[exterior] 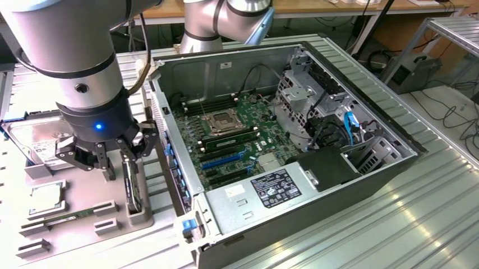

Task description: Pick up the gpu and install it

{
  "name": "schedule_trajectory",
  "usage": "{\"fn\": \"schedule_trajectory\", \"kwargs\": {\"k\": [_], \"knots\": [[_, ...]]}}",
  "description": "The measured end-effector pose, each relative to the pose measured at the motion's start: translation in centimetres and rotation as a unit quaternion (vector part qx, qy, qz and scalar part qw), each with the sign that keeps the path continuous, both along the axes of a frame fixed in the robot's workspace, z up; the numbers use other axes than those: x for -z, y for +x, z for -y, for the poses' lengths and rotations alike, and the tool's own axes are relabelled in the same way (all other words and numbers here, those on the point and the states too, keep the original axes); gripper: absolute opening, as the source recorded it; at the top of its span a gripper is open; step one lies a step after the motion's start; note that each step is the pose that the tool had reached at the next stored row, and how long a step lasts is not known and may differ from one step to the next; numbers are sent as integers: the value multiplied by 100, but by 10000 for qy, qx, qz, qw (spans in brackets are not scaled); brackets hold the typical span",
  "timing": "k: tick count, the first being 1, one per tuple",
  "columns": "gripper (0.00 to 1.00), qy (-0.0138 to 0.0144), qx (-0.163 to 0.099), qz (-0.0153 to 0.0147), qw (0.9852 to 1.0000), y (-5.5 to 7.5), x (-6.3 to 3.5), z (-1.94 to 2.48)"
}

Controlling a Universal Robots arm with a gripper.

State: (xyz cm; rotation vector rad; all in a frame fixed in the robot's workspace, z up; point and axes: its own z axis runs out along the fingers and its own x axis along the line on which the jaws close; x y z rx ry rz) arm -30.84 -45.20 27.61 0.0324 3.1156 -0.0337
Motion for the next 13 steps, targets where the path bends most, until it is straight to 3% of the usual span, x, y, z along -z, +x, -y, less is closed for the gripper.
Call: {"fn": "schedule_trajectory", "kwargs": {"k": [13], "knots": [[42,-39,0,-1,10000,7,223,-204]]}}
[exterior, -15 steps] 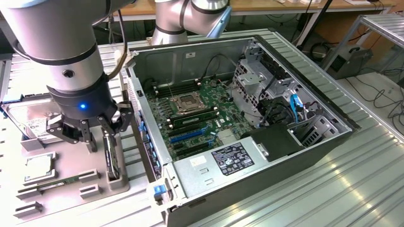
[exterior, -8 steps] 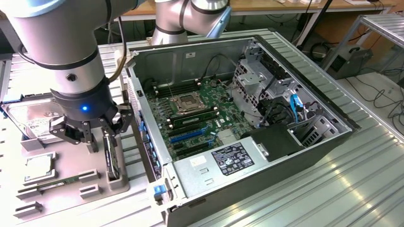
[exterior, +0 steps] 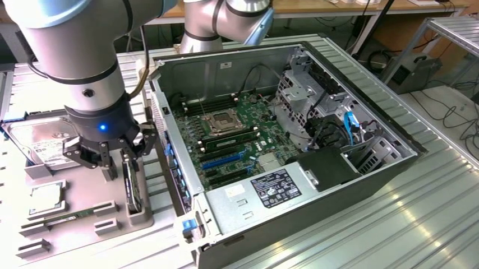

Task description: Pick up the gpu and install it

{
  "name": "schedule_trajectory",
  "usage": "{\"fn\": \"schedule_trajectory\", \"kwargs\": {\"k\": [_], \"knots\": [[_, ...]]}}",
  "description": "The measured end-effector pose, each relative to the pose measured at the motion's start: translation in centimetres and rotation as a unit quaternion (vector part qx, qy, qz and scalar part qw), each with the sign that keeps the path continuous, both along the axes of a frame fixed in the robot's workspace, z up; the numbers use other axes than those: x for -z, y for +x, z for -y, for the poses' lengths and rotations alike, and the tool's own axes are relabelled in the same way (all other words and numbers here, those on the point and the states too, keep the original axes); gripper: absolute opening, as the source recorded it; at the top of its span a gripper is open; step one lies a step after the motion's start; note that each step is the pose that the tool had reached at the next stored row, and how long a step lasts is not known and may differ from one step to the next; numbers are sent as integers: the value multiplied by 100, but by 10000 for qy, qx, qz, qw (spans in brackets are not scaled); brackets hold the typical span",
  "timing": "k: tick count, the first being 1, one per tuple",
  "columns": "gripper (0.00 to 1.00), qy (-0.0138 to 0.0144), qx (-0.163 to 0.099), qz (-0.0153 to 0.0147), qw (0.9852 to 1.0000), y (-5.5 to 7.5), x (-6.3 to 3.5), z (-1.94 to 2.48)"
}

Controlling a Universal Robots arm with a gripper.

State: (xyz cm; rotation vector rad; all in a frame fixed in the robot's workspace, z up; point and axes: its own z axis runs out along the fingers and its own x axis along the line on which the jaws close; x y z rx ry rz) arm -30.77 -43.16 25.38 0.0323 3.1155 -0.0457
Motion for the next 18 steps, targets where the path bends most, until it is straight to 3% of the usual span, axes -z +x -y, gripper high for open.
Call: {"fn": "schedule_trajectory", "kwargs": {"k": [6,18], "knots": [[42,-5,0,1,10000,0,51,-58],[42,-5,0,0,10000,0,97,-58]]}}
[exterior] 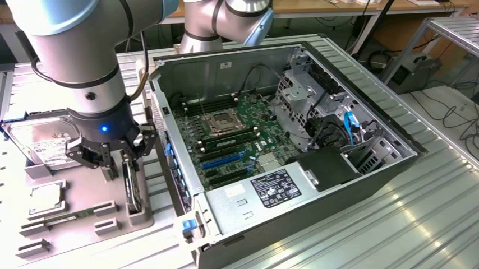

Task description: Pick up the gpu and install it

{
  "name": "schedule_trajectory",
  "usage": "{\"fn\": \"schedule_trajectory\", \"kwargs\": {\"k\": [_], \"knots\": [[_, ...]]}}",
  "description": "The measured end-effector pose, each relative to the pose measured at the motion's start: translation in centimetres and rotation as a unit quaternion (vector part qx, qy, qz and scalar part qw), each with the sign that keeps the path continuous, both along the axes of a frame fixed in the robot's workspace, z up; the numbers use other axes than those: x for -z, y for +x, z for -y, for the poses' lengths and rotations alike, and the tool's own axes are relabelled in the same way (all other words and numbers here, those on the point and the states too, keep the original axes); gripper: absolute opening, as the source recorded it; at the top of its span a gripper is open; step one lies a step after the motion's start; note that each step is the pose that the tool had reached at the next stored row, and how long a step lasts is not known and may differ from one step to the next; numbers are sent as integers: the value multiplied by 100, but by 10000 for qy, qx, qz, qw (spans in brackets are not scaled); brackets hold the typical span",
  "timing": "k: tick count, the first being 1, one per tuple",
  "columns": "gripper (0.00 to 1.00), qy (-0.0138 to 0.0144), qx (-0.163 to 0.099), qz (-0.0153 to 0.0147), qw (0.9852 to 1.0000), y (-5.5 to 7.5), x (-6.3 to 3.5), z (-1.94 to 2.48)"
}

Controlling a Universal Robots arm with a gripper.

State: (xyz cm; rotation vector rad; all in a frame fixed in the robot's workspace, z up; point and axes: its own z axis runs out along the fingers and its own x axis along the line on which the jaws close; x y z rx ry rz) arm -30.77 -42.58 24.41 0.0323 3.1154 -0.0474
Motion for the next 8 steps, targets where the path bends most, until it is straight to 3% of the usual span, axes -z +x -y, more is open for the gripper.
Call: {"fn": "schedule_trajectory", "kwargs": {"k": [1,3,8], "knots": [[41,0,0,0,10000,0,0,0],[28,0,0,0,10000,0,0,0],[27,0,0,0,10000,0,0,0]]}}
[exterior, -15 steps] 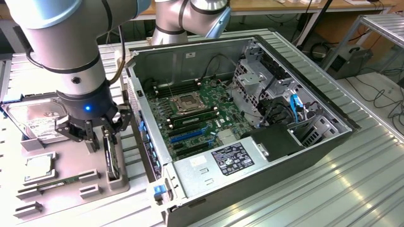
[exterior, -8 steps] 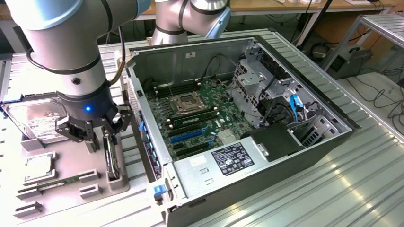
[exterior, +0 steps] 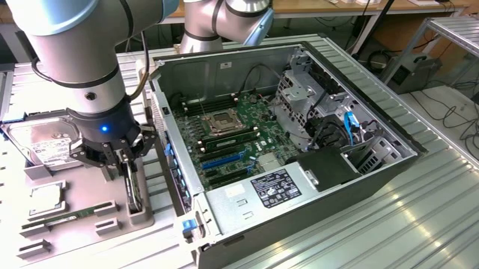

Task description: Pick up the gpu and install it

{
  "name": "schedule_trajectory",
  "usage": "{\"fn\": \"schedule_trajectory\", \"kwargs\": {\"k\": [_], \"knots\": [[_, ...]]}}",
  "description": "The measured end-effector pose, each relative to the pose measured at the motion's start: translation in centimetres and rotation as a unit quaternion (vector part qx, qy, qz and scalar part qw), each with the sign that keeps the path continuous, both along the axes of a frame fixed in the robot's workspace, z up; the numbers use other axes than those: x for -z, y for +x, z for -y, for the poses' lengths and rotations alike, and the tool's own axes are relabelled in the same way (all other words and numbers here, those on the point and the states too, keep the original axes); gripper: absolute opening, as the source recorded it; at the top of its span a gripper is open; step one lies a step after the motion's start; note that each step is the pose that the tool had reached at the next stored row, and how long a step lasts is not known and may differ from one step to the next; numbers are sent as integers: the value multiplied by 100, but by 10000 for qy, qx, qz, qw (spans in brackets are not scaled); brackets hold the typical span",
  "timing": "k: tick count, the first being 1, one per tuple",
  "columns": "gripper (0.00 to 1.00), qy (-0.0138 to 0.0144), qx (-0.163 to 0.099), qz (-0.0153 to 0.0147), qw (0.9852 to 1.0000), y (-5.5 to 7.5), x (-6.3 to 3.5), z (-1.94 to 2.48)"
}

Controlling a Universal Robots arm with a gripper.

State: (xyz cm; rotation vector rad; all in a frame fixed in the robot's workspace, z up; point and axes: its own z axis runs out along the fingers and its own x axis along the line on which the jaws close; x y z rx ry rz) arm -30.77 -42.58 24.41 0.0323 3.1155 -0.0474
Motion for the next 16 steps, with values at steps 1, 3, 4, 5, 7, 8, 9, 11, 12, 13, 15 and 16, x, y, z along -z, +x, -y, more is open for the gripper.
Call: {"fn": "schedule_trajectory", "kwargs": {"k": [1,3,4,5,7,8,9,11,12,13,15,16], "knots": [[27,0,0,0,10000,0,0,0],[27,0,0,0,10000,0,0,0],[27,0,0,0,10000,0,-1,0],[27,1,0,1,10000,0,-2,1],[27,0,0,1,10000,0,-6,0],[27,0,0,0,10000,0,-9,0],[27,-1,0,-1,10000,0,-14,1],[27,0,0,0,10000,0,-22,1],[27,0,0,0,10000,0,-26,0],[27,1,0,1,10000,0,-27,0],[27,0,0,0,10000,0,-32,1],[27,0,0,0,10000,0,-35,0]]}}
